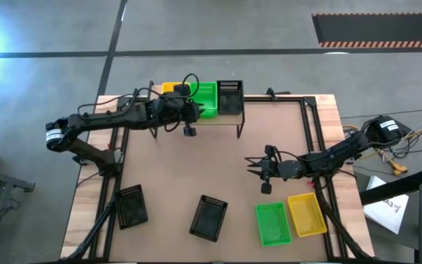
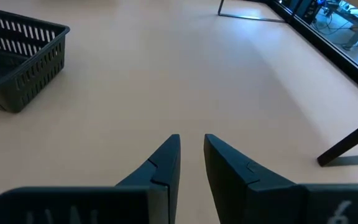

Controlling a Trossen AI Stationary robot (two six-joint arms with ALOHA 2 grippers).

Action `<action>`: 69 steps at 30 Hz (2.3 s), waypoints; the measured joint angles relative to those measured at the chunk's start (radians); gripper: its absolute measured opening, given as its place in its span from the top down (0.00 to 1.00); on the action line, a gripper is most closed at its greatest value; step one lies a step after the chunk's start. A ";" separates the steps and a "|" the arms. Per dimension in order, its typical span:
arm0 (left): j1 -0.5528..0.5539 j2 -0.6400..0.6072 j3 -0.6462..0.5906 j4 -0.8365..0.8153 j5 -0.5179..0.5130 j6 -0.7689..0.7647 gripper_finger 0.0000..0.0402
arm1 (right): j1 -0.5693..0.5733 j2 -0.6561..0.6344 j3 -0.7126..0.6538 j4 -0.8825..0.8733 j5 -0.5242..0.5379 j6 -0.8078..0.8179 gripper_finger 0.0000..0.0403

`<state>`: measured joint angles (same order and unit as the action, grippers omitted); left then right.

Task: Stack baskets on shelf by color
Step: Stack the top green basket on the other green basket on the shelf, then stack the right black basket on the other black basket on the shelf

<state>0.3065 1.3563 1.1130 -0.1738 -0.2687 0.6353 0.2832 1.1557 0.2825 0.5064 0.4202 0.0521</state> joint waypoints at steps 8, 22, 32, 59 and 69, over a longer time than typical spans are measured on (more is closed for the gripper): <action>-0.013 -0.016 0.026 0.002 -0.079 -0.001 0.73 | 0.000 0.000 0.000 0.000 0.000 0.000 0.84; -0.145 -0.002 0.026 0.006 -0.127 -0.160 0.72 | 0.000 0.000 0.000 -0.003 0.000 0.000 0.84; -0.072 0.048 0.011 0.007 -0.161 -0.257 0.72 | 0.000 0.000 0.000 0.001 0.000 -0.008 0.84; -0.677 0.030 -0.005 -0.296 -0.247 -0.594 0.81 | 0.000 0.023 0.003 0.007 -0.134 0.083 0.84; -0.879 0.168 -0.138 -0.192 -0.143 -1.169 0.83 | 0.000 0.148 0.112 0.029 -0.238 0.112 0.77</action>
<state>-0.5721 1.5241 0.9748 -0.3662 -0.4120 -0.5340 0.2832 1.3041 0.3943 0.5354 0.1818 0.1640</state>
